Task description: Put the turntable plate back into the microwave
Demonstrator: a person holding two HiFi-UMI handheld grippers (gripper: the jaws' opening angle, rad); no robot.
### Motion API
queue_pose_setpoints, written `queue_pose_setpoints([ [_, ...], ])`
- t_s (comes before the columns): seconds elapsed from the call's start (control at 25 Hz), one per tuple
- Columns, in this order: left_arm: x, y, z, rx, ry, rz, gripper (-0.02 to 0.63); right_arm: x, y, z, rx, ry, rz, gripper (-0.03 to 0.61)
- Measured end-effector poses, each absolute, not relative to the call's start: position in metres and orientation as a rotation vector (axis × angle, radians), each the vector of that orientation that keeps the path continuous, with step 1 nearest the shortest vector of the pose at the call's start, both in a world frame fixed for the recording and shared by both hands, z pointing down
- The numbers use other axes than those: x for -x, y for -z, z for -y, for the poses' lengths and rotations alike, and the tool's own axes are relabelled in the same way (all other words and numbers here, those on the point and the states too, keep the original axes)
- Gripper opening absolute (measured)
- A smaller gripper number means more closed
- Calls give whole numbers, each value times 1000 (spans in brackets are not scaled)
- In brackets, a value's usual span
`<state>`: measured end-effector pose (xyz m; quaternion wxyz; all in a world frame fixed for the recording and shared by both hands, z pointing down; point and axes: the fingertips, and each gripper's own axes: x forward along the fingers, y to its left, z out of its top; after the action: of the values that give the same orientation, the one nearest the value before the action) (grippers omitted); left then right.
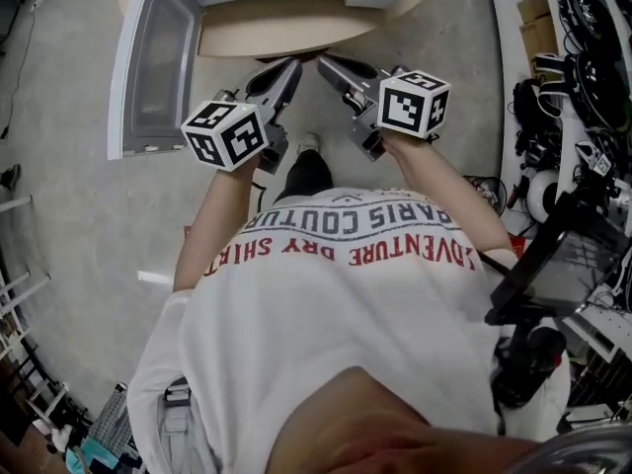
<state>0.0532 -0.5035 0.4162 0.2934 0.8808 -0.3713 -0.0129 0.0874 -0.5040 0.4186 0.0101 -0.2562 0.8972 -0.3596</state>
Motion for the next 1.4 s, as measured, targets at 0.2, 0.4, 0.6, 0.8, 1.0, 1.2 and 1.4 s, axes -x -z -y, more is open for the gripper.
queue_pose_setpoints([
  [0.2,-76,-371,368,-2579,-263,1013,0,-100,-376,369,694,906,-3033,-2],
  [0.4,-76,-334,249,-2700,-338,908,0,-99,-348,252,643,643,-3249,-2],
  [0.6,-71,-318,179,-2719,-331,822,0,-82,-339,175,652,569,-3306,-2],
  [0.8,-40,-328,106,-2668,-309,754,0,-51,-341,102,735,581,-3268,-2],
  [1.0,19,-328,2,-2662,-297,711,0,11,-349,-2,799,617,-3231,-2],
  [1.2,71,-315,-92,-2679,-268,695,0,49,-338,-91,906,588,-3229,-2],
  [1.4,78,-313,-138,-2688,-284,738,0,50,-334,-138,962,591,-3246,-1],
])
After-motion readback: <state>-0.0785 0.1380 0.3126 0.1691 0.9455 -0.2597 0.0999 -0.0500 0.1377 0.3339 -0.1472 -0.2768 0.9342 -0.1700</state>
